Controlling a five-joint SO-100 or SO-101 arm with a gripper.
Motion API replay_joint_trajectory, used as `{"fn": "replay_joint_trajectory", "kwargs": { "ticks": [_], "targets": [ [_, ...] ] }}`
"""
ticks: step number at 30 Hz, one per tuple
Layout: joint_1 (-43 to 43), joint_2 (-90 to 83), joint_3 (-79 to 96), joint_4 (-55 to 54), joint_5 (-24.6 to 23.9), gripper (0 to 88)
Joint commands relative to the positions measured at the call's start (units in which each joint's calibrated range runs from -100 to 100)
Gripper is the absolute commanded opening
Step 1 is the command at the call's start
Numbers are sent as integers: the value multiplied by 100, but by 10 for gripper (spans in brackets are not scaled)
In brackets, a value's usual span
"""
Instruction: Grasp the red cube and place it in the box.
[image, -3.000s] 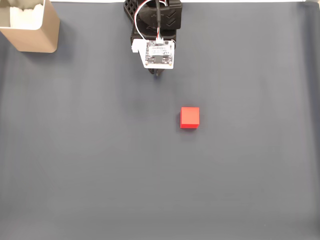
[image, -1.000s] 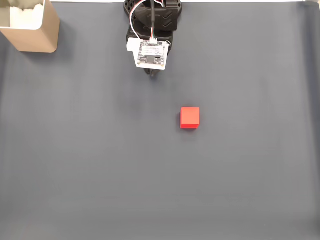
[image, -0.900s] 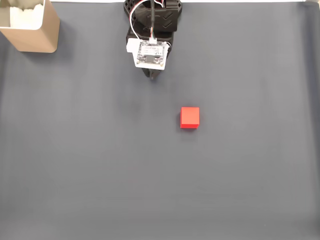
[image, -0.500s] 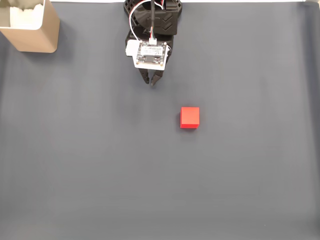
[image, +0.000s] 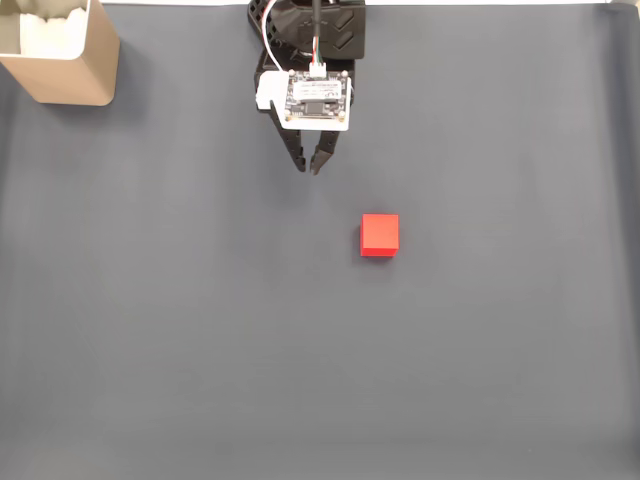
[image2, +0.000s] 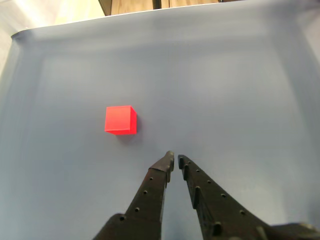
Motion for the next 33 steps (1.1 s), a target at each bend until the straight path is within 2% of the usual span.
{"fn": "replay_joint_trajectory", "kwargs": {
  "ticks": [1,18,33],
  "targets": [
    [-97,428,-732,-58,-34,0],
    [-544,2231,-2949,835,-107,2],
    [-1226,3366,-4053,1131,-317,0]
  ]
}}
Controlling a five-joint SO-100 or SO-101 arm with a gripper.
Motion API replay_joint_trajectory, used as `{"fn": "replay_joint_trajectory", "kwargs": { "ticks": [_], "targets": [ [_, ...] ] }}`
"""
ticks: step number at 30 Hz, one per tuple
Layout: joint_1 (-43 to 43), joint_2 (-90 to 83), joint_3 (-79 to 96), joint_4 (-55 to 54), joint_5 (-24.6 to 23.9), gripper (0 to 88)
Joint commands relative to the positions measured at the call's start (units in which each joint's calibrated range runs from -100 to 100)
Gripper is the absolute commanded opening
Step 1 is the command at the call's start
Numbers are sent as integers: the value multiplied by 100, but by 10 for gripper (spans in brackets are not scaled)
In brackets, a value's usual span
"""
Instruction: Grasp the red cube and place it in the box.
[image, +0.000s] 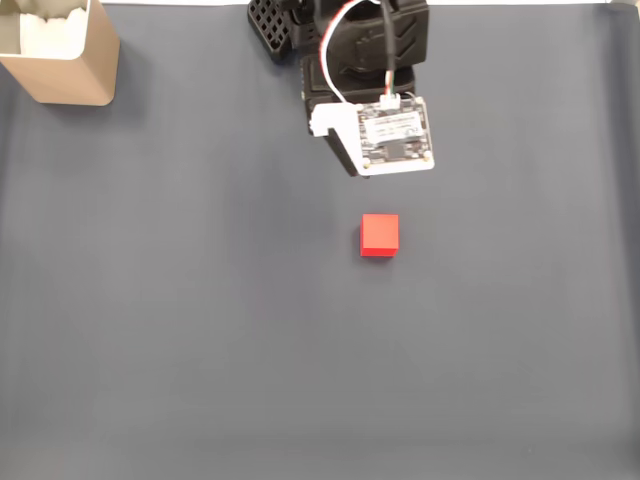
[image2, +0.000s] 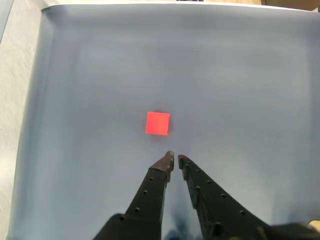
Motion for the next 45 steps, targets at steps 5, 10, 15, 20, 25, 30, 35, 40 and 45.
{"fn": "replay_joint_trajectory", "kwargs": {
  "ticks": [5,10,15,20,25,30,35,40,45],
  "targets": [
    [-291,378,-556,0,-137,11],
    [-369,569,-583,-115,-166,36],
    [-348,716,-610,-172,-234,81],
    [-305,794,-546,-369,-254,144],
    [-248,768,-318,-680,-249,189],
    [-135,733,-90,-926,-225,246],
    [0,724,19,-1229,-176,281],
    [164,672,229,-1451,-78,298],
    [284,612,494,-1598,-29,308]
  ]
}}
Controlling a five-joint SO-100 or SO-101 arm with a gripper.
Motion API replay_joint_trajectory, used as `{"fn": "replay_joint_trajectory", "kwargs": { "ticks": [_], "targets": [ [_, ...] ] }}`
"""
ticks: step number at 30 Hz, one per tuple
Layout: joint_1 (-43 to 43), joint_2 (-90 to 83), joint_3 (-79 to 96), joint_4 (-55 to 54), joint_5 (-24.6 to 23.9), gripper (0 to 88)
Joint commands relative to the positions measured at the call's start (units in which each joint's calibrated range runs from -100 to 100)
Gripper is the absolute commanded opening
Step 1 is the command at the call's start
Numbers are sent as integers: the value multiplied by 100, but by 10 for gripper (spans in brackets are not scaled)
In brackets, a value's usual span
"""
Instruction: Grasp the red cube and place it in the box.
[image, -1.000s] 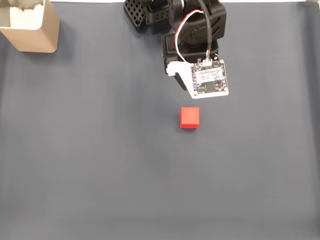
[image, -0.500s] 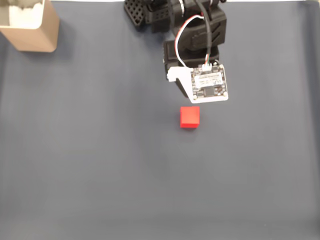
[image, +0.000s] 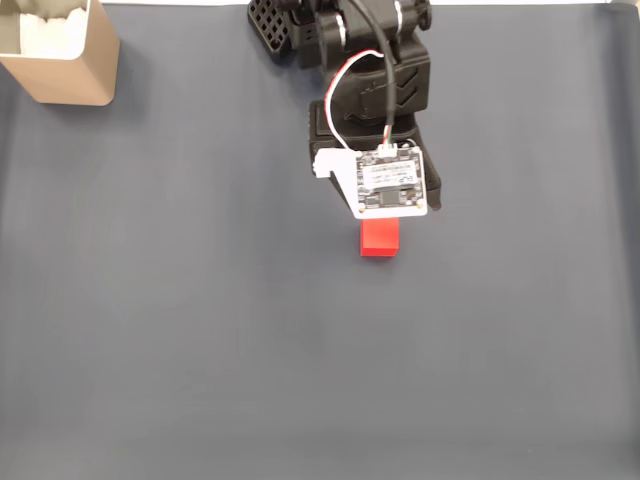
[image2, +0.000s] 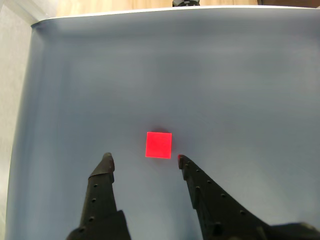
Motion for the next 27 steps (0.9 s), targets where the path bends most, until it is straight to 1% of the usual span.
{"fn": "replay_joint_trajectory", "kwargs": {
  "ticks": [1,9,27],
  "targets": [
    [128,-178,6,-175,49,311],
    [149,-83,289,-503,127,338],
    [128,125,845,-1118,264,345]
  ]
}}
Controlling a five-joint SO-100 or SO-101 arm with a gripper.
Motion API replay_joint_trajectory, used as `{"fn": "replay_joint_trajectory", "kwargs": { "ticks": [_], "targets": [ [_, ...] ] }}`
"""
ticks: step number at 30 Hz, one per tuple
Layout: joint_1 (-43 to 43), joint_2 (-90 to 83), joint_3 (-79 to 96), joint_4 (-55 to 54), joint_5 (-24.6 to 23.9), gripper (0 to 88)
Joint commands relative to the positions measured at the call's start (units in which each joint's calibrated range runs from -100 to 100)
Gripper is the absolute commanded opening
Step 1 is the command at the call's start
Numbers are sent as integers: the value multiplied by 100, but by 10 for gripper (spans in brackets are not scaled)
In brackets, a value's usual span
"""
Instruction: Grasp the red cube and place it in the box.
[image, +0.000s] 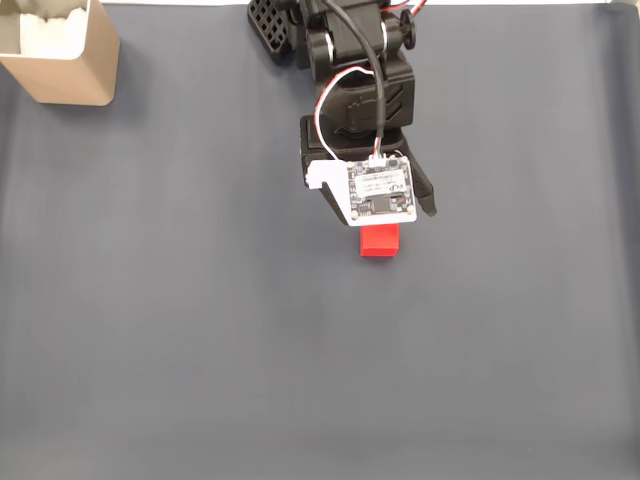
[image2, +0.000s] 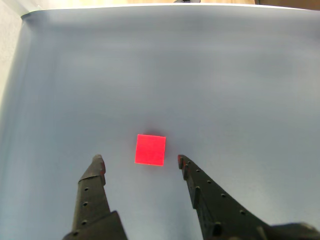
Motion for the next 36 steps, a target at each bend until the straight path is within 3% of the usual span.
{"fn": "replay_joint_trajectory", "kwargs": {
  "ticks": [1,36],
  "targets": [
    [-13,47,-13,-188,44,345],
    [-219,1173,32,-975,5,347]
  ]
}}
